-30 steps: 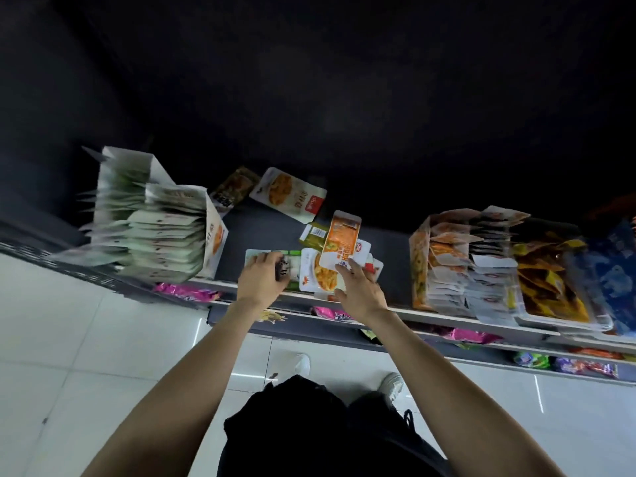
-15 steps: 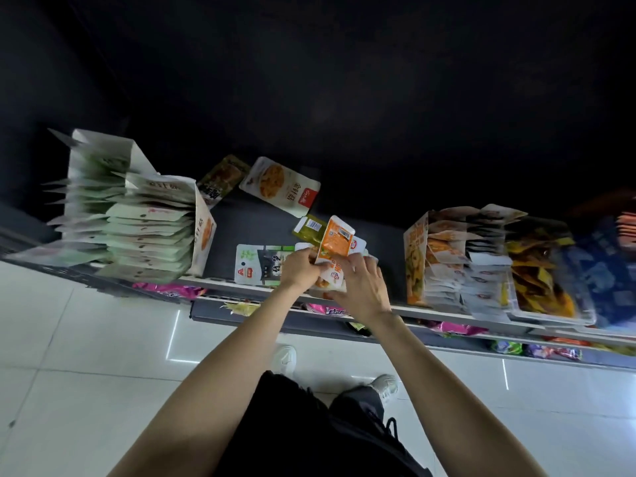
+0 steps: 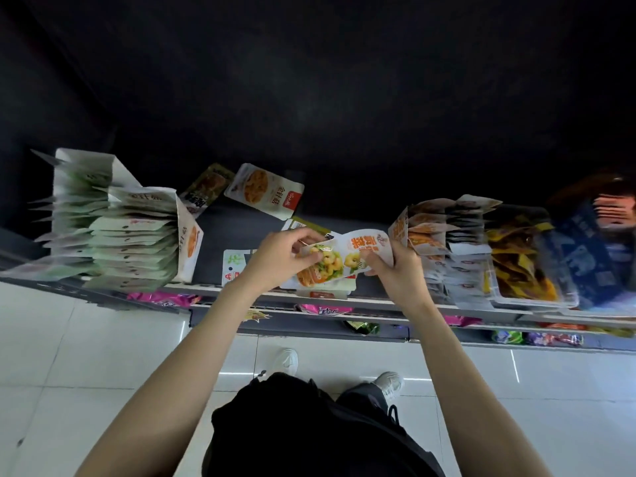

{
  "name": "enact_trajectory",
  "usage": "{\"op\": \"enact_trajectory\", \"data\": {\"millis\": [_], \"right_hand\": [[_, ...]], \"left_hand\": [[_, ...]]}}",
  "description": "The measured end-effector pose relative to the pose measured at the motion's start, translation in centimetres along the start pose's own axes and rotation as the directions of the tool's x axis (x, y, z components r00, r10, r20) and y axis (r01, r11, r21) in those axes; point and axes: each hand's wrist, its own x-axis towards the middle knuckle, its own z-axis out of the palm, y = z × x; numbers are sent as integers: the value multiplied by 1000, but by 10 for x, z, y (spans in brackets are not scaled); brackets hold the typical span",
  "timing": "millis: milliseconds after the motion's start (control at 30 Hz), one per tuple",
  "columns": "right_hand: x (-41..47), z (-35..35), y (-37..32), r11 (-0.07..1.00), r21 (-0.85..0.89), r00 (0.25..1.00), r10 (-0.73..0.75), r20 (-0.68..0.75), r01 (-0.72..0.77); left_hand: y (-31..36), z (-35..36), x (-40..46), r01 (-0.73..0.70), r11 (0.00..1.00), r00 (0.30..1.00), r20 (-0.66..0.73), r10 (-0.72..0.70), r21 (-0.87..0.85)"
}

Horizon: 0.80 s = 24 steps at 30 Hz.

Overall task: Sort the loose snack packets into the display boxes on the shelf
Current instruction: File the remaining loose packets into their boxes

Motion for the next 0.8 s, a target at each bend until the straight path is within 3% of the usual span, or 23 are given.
{"op": "enact_trajectory", "data": {"millis": [133, 233, 333, 433, 567, 700, 800], "right_hand": [[-24, -40, 5, 869, -403, 905, -384, -180, 289], [-36, -76, 14, 822, -472, 854, -465, -232, 319], [-39, -114, 23, 800, -478, 827, -512, -232, 361], [-29, -136, 34, 775, -521, 836, -514, -192, 357], [-5, -144, 50, 754, -538, 858, -503, -103, 377], [16, -133, 60, 719, -582, 872, -489, -35, 380], [27, -126, 61, 665, -684, 889, -455, -53, 299]], "left_hand": [[36, 18, 20, -251, 925, 955, -82, 285, 285], [61, 46, 40, -452, 831, 861, -87, 502, 324], [81, 81, 61, -550, 765, 778, -126, 615, 334], [93, 116, 76, -495, 795, 772, -242, 588, 351], [87, 148, 89, -336, 885, 820, -363, 443, 321], [75, 157, 98, -226, 922, 866, -368, 338, 315], [70, 162, 100, -200, 926, 895, -325, 305, 321]]}}
